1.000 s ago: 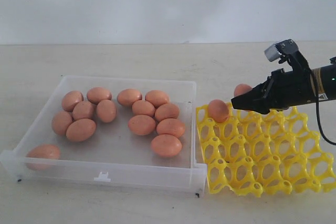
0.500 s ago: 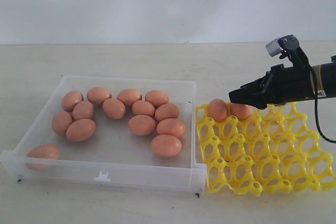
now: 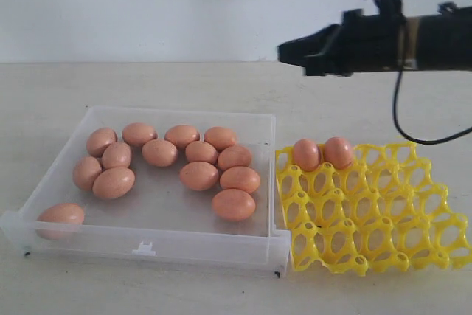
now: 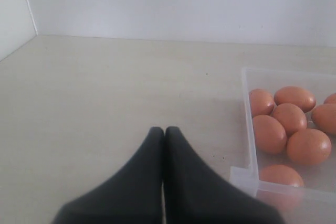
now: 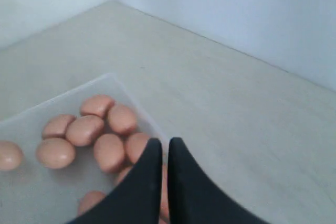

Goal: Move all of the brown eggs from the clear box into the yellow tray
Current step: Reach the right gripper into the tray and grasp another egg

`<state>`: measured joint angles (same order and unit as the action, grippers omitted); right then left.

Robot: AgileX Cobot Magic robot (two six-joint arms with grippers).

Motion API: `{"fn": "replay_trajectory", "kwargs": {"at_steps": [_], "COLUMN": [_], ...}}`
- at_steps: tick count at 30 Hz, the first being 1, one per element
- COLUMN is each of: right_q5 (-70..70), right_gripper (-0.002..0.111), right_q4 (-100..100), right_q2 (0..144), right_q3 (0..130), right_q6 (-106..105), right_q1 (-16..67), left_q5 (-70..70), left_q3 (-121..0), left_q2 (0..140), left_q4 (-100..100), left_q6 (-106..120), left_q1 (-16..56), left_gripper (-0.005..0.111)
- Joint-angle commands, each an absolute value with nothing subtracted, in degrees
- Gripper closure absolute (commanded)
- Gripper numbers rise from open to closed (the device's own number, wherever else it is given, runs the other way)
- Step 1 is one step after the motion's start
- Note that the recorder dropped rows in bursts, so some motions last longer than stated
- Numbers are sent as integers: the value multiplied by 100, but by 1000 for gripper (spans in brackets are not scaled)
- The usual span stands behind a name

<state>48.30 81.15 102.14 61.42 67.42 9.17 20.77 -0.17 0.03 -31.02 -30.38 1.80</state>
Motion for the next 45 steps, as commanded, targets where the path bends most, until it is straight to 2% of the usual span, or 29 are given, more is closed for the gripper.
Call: {"fn": "replay_trajectory", "kwargs": {"at_steps": [1,4,5,7,10,11,14,18,21,25,27,40,42,43,45], "right_q5": [1739,-1746,-2418,-2690,-2861,-3336,-5187,-6548,-6625,-6583,-6446,-5522,-5496,-5480,-5439], "right_gripper": [108,108,108,108,108,108,108,106,89,55,49,49,59,69,96], "right_q4": [8827,8883,8774,7839,3878,2405,-406,-950,-895,-573,-368,-61,-61,-61,-61], "right_q2": [9921,10321,10529,10863,11200,11314,11642,11971,12129,12374,12512,13188,13232,13232,13232], "right_q3": [6561,6962,7151,7535,8394,8754,9710,10406,10454,10454,10454,10465,10465,10465,10465], "right_q6": [6352,5649,5316,4227,805,-504,-3187,-4315,-4327,-4249,-4049,-3882,-3818,-3768,-3667], "right_q1": [2923,4151,4406,4633,4684,4629,4450,4426,4426,4426,4426,4426,4426,4426,4426], "left_q5": [2058,2058,2058,2058,2058,2058,2058,2058,2058,2058,2058,2058,2058,2058,2058], "left_q3": [0,0,0,0,0,0,0,0,0,0,0,0,0,0,0], "left_q2": [0,0,0,0,0,0,0,0,0,0,0,0,0,0,0], "left_q4": [-3126,-3126,-3126,-3126,-3126,-3126,-3126,-3126,-3126,-3126,-3126,-3126,-3126,-3126,-3126], "left_q6": [-3036,-3036,-3036,-3036,-3036,-3036,-3036,-3036,-3036,-3036,-3036,-3036,-3036,-3036,-3036], "left_q1": [179,179,179,179,179,179,179,179,179,179,179,179,179,179,179], "left_gripper": [111,111,111,111,111,111,111,111,111,111,111,111,111,111,111]}}
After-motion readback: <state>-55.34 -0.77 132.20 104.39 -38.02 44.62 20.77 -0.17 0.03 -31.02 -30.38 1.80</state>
